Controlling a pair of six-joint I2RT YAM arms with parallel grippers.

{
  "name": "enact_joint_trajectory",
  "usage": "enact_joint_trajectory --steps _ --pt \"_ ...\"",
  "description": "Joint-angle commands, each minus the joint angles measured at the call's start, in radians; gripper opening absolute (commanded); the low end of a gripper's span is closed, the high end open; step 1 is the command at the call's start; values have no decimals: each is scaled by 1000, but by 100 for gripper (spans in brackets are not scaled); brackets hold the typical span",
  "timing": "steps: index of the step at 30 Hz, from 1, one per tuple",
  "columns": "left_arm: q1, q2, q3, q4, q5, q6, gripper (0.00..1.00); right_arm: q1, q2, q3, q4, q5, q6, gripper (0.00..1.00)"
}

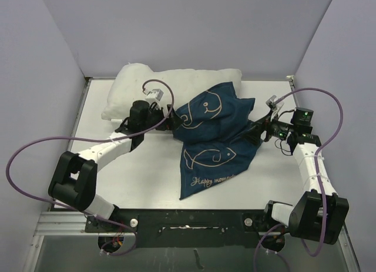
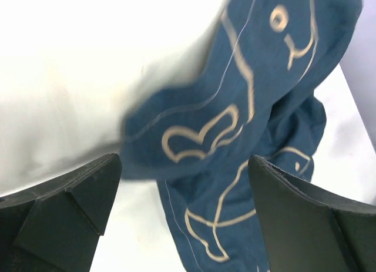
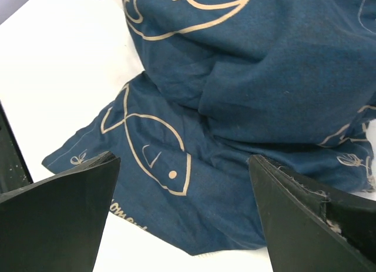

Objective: Put the pillow into the pillowcase
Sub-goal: Adjust the pillowcase at the center of the board.

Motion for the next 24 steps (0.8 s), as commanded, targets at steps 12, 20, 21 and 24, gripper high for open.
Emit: enact_joint_trajectory --steps 12,20,21,24 --pt "-64 242 749 -613 76 570 83 4 113 74 135 371 213 98" --pt "-91 522 1138 -887 55 592 90 -5 389 315 153 183 99 98" --pt "-93 543 1165 -908 56 590 90 -5 427 361 150 170 98 98" --pt "-98 583 1218 -935 72 574 87 1 537 475 92 102 92 98"
